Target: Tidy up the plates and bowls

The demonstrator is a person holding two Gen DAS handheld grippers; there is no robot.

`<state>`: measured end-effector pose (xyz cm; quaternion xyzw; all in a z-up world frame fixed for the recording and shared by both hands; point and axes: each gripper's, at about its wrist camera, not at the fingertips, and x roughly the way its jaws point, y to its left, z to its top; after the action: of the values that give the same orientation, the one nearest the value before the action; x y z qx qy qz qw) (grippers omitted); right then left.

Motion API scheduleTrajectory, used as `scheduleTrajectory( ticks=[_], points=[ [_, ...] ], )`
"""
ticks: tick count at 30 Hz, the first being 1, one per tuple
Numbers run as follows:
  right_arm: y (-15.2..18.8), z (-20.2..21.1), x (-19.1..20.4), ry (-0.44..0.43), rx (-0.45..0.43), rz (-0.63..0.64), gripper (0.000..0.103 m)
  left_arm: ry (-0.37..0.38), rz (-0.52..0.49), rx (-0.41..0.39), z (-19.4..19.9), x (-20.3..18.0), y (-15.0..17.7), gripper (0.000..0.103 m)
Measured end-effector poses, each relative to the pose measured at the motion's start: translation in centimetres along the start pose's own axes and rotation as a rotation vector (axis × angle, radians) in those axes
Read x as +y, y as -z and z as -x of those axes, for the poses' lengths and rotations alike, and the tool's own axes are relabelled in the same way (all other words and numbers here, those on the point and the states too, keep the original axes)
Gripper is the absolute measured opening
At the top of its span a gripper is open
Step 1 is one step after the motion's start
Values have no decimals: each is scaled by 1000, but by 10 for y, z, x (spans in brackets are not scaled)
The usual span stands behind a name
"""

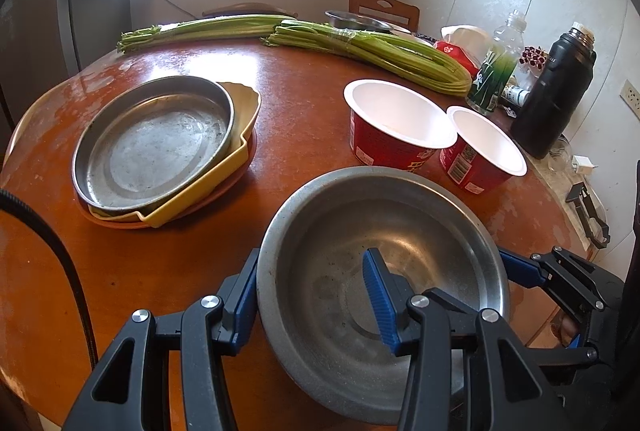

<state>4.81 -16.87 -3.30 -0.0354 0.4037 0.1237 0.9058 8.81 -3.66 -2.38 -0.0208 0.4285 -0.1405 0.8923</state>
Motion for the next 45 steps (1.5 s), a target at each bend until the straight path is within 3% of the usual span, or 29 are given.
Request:
scheduleTrajectory(
  ticks=[20, 45],
  points=[
    [0, 0, 0, 0, 15, -4, 60, -32, -13, -21, 4, -3, -1, 49],
    [3, 22, -14, 14, -43, -57, 60, -84, 8, -94, 35, 1, 0, 50]
  ],
)
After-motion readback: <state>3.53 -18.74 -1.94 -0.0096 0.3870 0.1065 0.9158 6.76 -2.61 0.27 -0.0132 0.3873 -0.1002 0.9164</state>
